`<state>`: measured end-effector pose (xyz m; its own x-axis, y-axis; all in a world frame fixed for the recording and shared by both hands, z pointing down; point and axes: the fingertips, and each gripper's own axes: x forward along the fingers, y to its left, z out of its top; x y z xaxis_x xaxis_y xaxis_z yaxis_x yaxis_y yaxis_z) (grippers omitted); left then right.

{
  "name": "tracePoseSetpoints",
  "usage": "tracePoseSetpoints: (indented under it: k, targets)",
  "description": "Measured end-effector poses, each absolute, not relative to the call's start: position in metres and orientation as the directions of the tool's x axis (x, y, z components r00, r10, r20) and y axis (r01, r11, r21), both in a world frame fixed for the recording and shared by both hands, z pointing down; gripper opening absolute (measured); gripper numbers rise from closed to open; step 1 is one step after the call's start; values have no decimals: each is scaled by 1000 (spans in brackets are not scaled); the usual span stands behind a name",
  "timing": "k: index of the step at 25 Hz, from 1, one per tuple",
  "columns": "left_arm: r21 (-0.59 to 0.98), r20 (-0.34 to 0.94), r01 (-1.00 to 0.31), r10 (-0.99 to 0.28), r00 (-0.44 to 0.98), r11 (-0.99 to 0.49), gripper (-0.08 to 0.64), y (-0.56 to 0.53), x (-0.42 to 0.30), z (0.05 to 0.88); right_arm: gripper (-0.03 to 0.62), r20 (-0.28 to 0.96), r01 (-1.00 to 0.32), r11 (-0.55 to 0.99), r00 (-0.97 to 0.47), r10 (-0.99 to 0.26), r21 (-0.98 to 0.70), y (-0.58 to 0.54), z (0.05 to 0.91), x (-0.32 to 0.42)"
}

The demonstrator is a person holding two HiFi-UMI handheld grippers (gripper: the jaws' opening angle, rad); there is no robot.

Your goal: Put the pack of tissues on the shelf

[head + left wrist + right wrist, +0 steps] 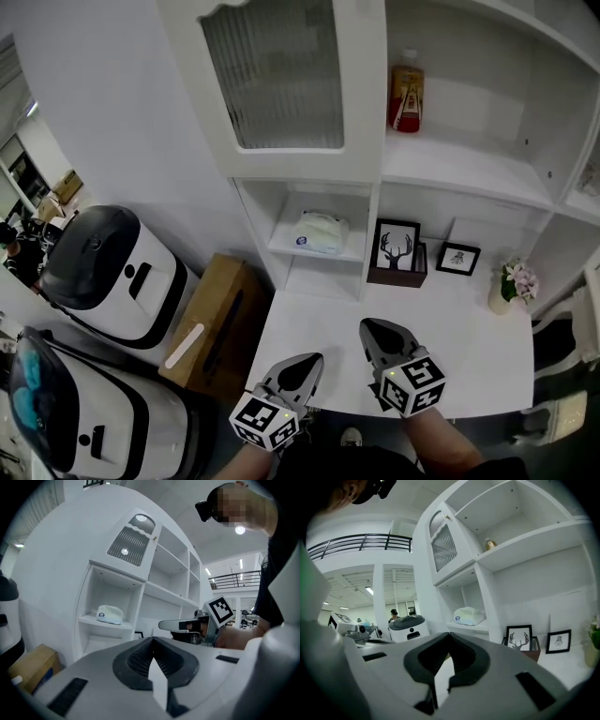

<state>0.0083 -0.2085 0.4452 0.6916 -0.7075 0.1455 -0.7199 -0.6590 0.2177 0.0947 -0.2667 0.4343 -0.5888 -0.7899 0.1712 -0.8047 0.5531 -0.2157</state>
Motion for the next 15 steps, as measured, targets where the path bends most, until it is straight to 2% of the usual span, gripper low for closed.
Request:
tracePoseSetpoints:
  k: [8, 15]
  targets:
    - [229, 143, -758, -749, 647, -611, 3, -166, 15, 445, 5, 167, -752, 618, -656, -736, -229, -223, 437, 96]
    - [228, 150, -802, -794, 589, -552, 3, -139, -10, 446, 4, 180, -713, 655, -699, -692, -251, -203, 442, 74]
